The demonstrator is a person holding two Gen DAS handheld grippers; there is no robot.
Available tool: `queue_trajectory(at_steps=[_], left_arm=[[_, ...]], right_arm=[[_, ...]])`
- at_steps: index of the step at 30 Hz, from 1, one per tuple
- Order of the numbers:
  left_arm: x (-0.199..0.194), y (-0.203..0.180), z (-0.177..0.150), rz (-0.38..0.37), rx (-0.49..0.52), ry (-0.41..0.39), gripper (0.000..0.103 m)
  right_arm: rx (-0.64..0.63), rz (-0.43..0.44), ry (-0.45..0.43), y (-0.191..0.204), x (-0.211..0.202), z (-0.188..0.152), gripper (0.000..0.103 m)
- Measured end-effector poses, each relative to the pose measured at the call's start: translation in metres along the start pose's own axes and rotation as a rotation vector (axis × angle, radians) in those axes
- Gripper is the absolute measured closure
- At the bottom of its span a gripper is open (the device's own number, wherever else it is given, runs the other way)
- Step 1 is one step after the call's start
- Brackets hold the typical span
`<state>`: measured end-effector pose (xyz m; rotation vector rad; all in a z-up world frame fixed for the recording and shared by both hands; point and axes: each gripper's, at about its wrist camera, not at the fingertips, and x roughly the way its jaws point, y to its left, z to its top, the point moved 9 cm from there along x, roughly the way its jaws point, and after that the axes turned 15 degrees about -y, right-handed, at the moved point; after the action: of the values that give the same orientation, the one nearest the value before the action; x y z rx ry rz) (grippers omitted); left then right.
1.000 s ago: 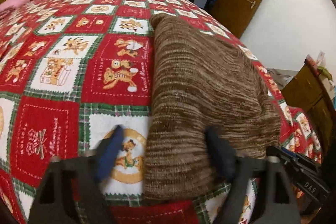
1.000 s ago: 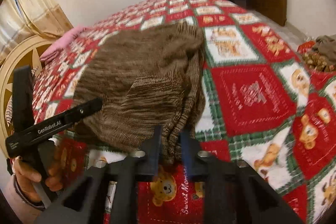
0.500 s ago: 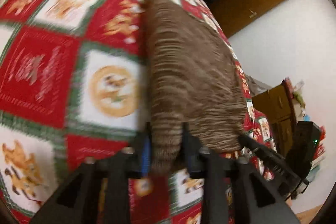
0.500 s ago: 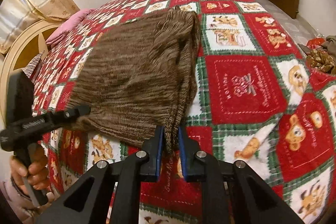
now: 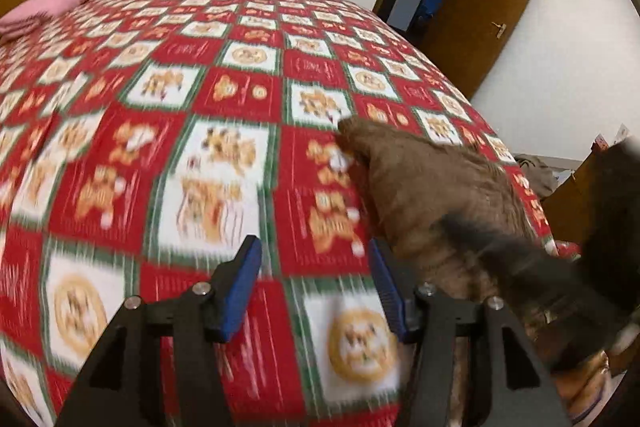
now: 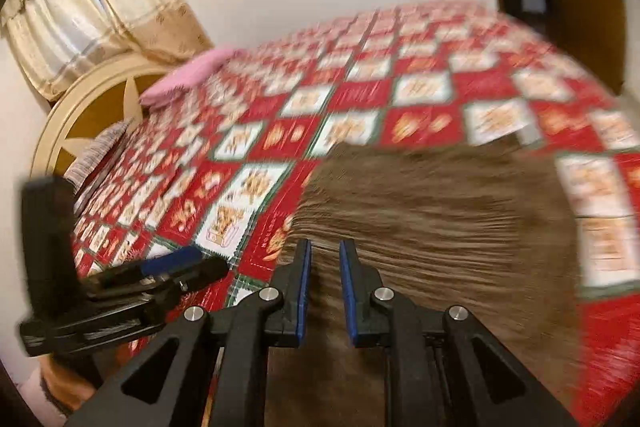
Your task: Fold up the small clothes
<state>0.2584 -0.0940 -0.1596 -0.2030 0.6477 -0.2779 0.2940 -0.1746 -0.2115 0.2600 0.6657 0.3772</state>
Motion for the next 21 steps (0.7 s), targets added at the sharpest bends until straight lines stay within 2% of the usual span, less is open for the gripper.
queue_trajectory(at_steps=[3,7,10,11,13,15,18,20,21], left_arm=[[0.009,0.0,0.016,-0.02,-0.024,-0.019,0.032],[0.033,-0.018,0.036,-0.033,-0.001,-0.033,0.032],[0.047,-0.036,0.03,-0.063,0.017,-0.008,0.032],[0.054,-0.04,0.026,-0.065,0.018,0.007,0.032],[0.075,-0.041,0.011,-0.022,0.023,0.045,0.032],[0.089,-0.039,0.003,0.015,0.017,0.045,0.025],[0.096,-0.043,0.005,0.1,0.083,-0.004,0.015],[0.098,-0.042,0.008,0.144,0.101,-0.001,0.007],[0.1,-0.039,0.008,0.159,0.099,0.001,0.003]], right_arm=[[-0.008,0.027,-0.045,0.003,0.008,-0.004,0.09],[0.129,0.074,-0.053,-0.006,-0.01,-0.001,0.088],[0.184,0.088,-0.129,-0.014,-0.05,0.009,0.088],[0.204,0.077,-0.18,-0.024,-0.07,0.014,0.088],[0.238,0.027,-0.248,-0.046,-0.1,0.024,0.087],[0.265,-0.063,-0.293,-0.075,-0.129,0.028,0.087],[0.263,-0.209,-0.296,-0.114,-0.151,0.026,0.085],[0.271,-0.227,-0.282,-0.123,-0.154,0.025,0.085],[0.272,-0.201,-0.28,-0.122,-0.153,0.027,0.085]])
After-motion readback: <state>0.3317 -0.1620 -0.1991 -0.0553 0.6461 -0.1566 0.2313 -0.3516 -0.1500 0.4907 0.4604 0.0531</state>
